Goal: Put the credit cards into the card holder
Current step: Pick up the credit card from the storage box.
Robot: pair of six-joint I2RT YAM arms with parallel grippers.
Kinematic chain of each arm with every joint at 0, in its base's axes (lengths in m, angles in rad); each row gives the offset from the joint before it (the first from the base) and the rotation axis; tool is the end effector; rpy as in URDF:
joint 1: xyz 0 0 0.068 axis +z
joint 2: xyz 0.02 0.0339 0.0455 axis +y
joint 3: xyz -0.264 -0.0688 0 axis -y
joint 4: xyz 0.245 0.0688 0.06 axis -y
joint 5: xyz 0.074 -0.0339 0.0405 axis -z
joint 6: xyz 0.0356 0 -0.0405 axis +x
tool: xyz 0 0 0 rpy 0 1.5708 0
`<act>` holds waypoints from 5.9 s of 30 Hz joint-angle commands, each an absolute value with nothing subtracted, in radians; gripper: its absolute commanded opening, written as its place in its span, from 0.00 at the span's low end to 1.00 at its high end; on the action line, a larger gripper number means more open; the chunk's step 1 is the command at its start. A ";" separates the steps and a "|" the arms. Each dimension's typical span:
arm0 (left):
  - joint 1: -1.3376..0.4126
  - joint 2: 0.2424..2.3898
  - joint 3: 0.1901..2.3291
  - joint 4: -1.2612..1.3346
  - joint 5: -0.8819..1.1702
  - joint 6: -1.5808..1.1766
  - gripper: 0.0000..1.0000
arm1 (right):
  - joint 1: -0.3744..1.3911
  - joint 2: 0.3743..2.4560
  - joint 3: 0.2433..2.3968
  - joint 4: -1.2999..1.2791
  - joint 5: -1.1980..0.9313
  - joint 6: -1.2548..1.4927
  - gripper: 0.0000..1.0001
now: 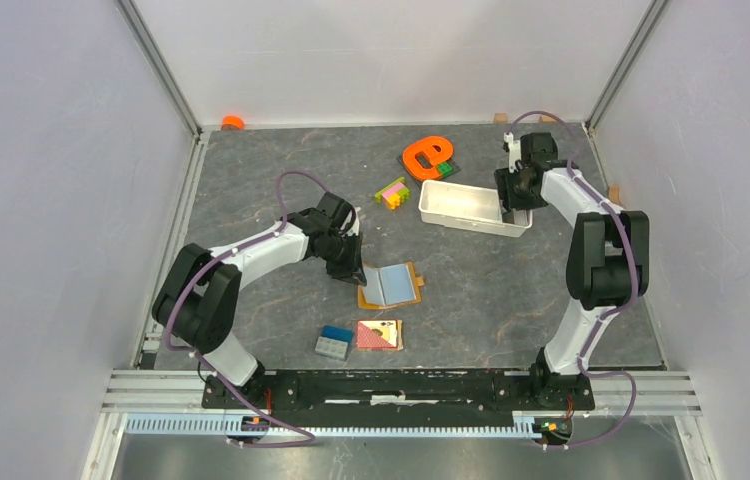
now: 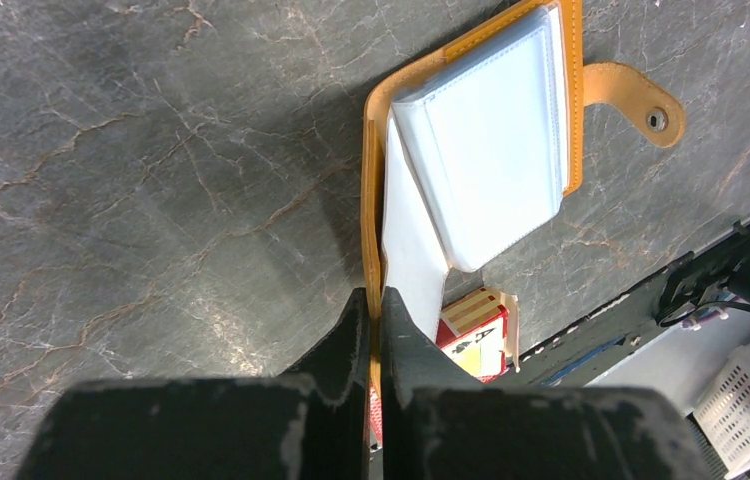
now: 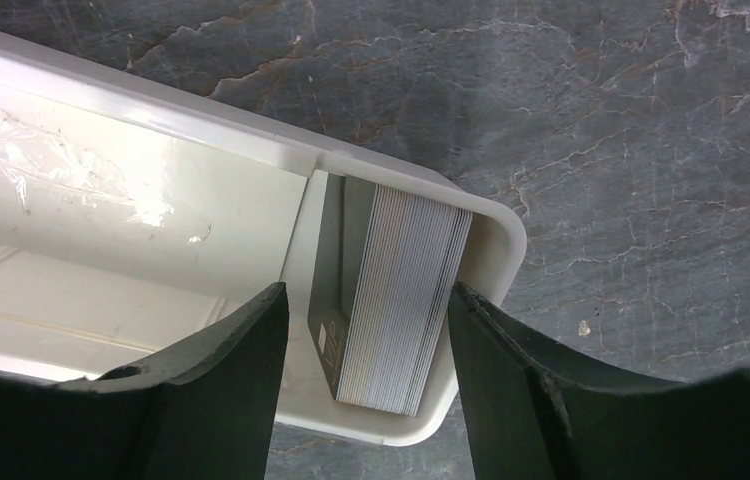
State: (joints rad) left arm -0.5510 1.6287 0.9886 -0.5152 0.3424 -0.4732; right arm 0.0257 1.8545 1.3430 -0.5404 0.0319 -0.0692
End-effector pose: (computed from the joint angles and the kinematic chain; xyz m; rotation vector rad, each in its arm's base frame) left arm 0.2587 -0.1730 0.1805 0.2152 2.8515 -0.7259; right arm 0.3912 0.0089 0.2042 -0.1133 2.6205 -0.0570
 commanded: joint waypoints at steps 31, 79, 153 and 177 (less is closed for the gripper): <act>-0.546 1.624 1.026 -0.511 0.366 -0.431 0.02 | 0.023 1.889 1.407 -0.569 0.003 0.032 0.63; -0.546 1.620 1.027 -0.512 0.376 -0.431 0.02 | 0.009 1.815 1.420 -0.601 -0.051 0.028 0.46; -0.562 1.234 0.820 0.184 0.676 -0.709 0.75 | 0.418 1.129 0.807 0.068 -0.619 0.523 0.00; -0.592 1.314 0.765 0.571 0.786 -0.936 0.11 | 0.418 1.066 0.741 0.203 -0.794 0.671 0.01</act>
